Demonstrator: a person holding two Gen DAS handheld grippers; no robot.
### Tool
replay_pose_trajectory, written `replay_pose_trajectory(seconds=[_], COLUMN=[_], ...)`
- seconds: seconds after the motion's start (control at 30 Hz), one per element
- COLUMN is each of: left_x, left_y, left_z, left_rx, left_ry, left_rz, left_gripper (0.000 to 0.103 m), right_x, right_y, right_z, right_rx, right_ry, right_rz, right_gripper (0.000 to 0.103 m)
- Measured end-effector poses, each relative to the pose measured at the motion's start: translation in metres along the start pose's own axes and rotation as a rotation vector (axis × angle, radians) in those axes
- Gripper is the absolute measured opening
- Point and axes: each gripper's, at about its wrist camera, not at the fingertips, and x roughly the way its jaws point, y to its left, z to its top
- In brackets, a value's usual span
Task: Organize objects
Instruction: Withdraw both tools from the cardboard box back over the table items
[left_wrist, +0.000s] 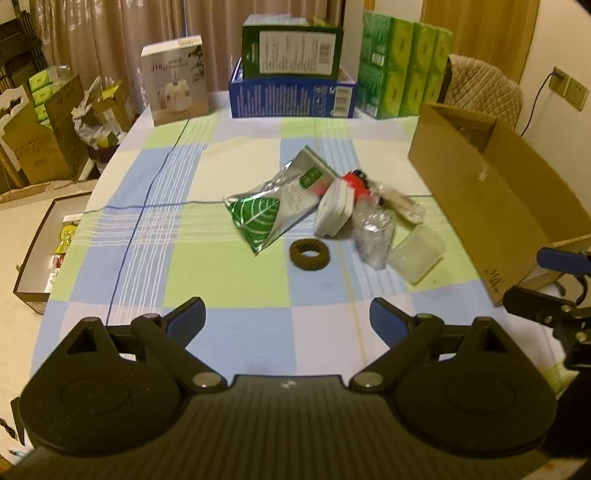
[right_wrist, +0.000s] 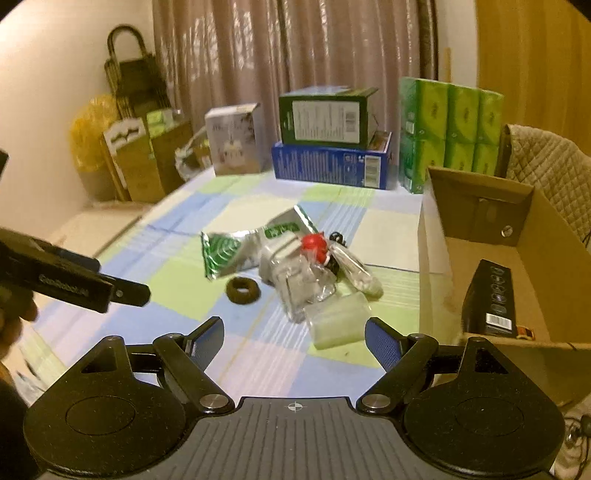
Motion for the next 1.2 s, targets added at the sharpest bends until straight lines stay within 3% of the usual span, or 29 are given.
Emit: replay_pose_trajectory(seconds=[0.5,1.0,1.2], left_x=[0.083,0.117,0.120], left_y=[0.012,0.016,0.016], left_z=[0.007,0.019,0.019], left_rx=[0.037,0.053,0.071], left_ry=[0.034,0.056,0.061], left_rz=[-0.010,-0.081,-0.069], left_gripper=[0.094,0.094,0.094], right_x=[0.108,0.153,0.158], right_y=[-0.014,-0.038,-0.039], right_z=[-0.009,-0.008,-0.006], right_rx=[-0.149,-0.142,-0.121], right_ry=[0.093,0.162,0.182], right_rz=[-0.119,-0.126,-0.101], right_gripper=[0.081,0.081,0.080])
